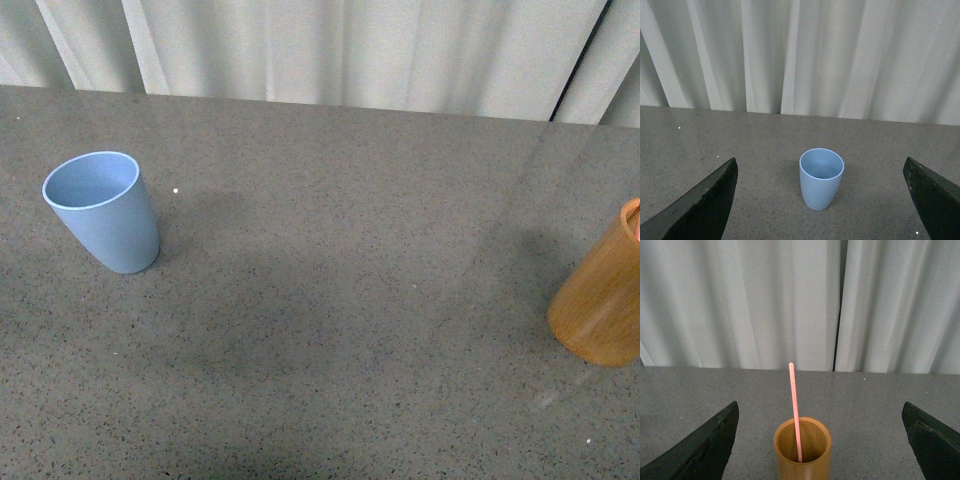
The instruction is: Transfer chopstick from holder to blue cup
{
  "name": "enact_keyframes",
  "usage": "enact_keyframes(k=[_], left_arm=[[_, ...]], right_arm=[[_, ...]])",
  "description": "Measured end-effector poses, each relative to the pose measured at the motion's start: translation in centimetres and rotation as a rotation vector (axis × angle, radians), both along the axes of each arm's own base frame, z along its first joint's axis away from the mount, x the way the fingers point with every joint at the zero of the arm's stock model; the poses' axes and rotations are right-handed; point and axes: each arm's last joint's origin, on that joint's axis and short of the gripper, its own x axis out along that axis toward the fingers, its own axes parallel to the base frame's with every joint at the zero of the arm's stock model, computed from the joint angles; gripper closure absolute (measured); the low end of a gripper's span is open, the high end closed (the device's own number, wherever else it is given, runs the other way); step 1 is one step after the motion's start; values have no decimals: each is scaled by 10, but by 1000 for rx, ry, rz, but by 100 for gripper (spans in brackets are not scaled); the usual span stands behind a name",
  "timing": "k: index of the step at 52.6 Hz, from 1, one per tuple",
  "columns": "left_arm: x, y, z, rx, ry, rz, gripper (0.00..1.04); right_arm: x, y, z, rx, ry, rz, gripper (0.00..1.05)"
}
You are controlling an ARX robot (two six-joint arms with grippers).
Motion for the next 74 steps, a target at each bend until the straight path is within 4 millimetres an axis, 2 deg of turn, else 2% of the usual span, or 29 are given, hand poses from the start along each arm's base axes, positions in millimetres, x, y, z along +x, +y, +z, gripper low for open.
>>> enact_keyframes(k=[70, 74], left_arm=[[0, 0, 0, 0, 0, 0, 7], [2, 0, -2, -59, 134, 133, 7]], right_arm=[[0, 0, 0, 0, 0, 0, 10], [0, 0, 0, 0, 0, 0, 10]])
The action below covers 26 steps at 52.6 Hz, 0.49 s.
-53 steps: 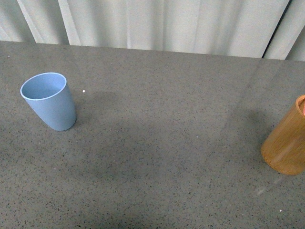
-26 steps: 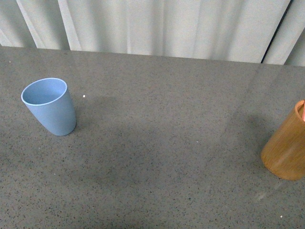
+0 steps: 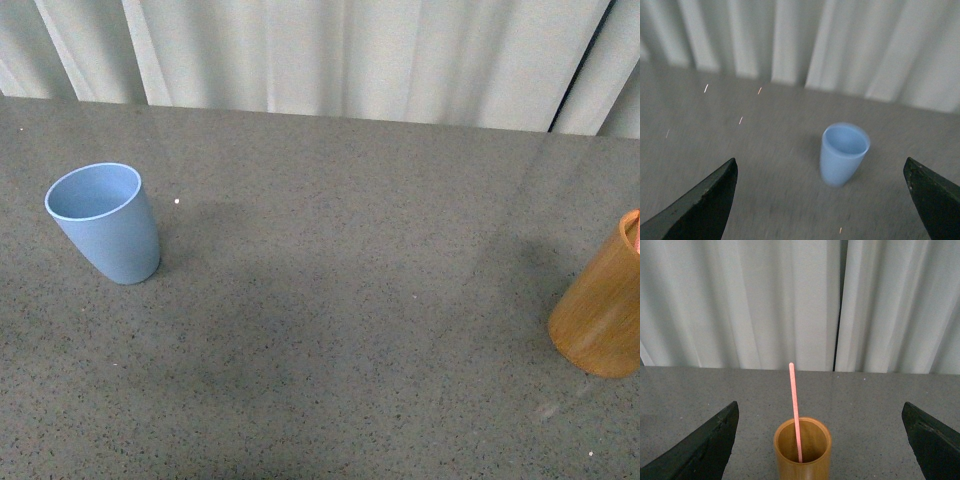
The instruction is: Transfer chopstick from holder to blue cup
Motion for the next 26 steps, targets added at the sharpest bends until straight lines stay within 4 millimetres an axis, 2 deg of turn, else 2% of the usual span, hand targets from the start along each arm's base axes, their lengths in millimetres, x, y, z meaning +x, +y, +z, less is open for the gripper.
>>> enact_keyframes(k=[4, 11, 17, 26], left_arm=[[12, 3, 4, -61, 99, 125, 7], [45, 10, 26, -113, 139, 153, 7], [103, 23, 50, -127, 270, 173, 7], [172, 29, 53, -114, 569, 160, 7]], right_arm=[[0, 0, 0, 0, 0, -1, 10], [0, 0, 0, 1, 0, 0, 10], [0, 0, 0, 2, 0, -1, 10], [0, 0, 0, 2, 0, 0, 10]])
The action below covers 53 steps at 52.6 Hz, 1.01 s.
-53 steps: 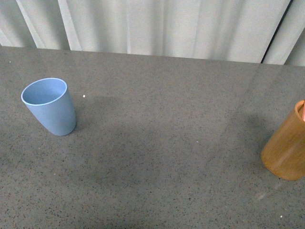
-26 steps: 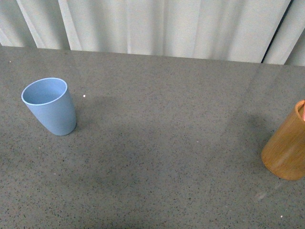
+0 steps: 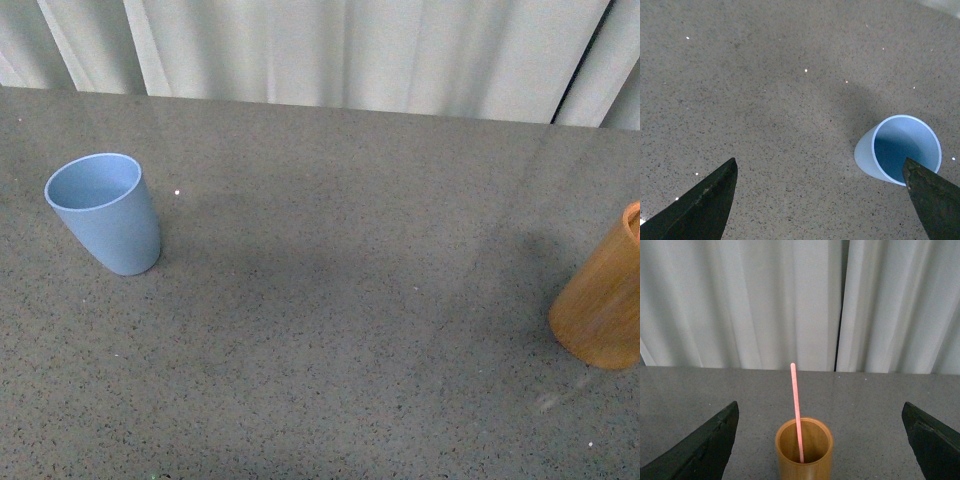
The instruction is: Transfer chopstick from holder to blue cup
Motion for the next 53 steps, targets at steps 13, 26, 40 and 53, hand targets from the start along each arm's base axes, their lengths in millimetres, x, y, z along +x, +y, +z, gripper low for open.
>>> enact_keyframes(k=[13, 26, 40, 53], left_arm=[[57, -8, -13, -8, 107, -49, 7], [76, -15, -49, 11, 210, -55, 7], [90, -21, -69, 10, 255, -58, 7], [105, -25, -89, 36, 278, 11, 7]], right_arm=[[0, 0, 0, 0, 0, 0, 10], [0, 0, 0, 0, 0, 0, 10], [0, 0, 0, 0, 0, 0, 10], [0, 0, 0, 0, 0, 0, 10]])
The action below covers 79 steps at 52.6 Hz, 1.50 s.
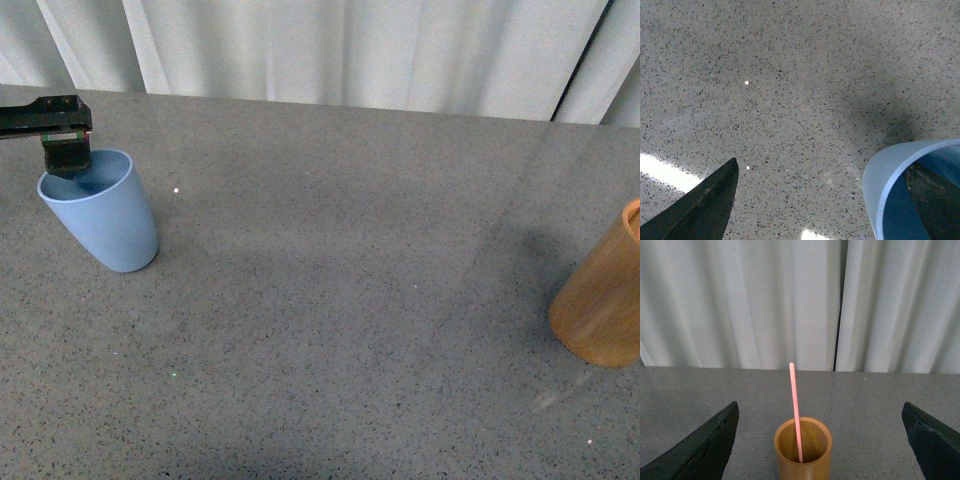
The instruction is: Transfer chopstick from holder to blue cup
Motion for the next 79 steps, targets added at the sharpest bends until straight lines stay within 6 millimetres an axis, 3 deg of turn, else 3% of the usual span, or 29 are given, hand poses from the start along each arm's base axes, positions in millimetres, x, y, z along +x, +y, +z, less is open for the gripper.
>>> enact_keyframes(k=[9, 24, 35, 50, 60, 71, 79], left_arm=[[7, -4, -12, -12, 36, 21, 11], [4, -18, -12, -112, 68, -23, 62], [-2, -29, 0, -137, 62, -58, 102], [-14, -53, 44, -139, 23, -178, 101], [-28, -94, 67, -169, -25, -285, 101], [-44, -150, 64, -197, -25, -407, 101], [-52, -177, 51, -182, -1, -456, 101]], right_arm=[[0, 0, 0, 0, 0, 0, 10], [0, 0, 0, 0, 0, 0, 10], [0, 0, 0, 0, 0, 0, 10], [0, 0, 0, 0, 0, 0, 10], [0, 0, 0, 0, 0, 0, 10], [0, 0, 0, 0, 0, 0, 10], [0, 0, 0, 0, 0, 0, 10]])
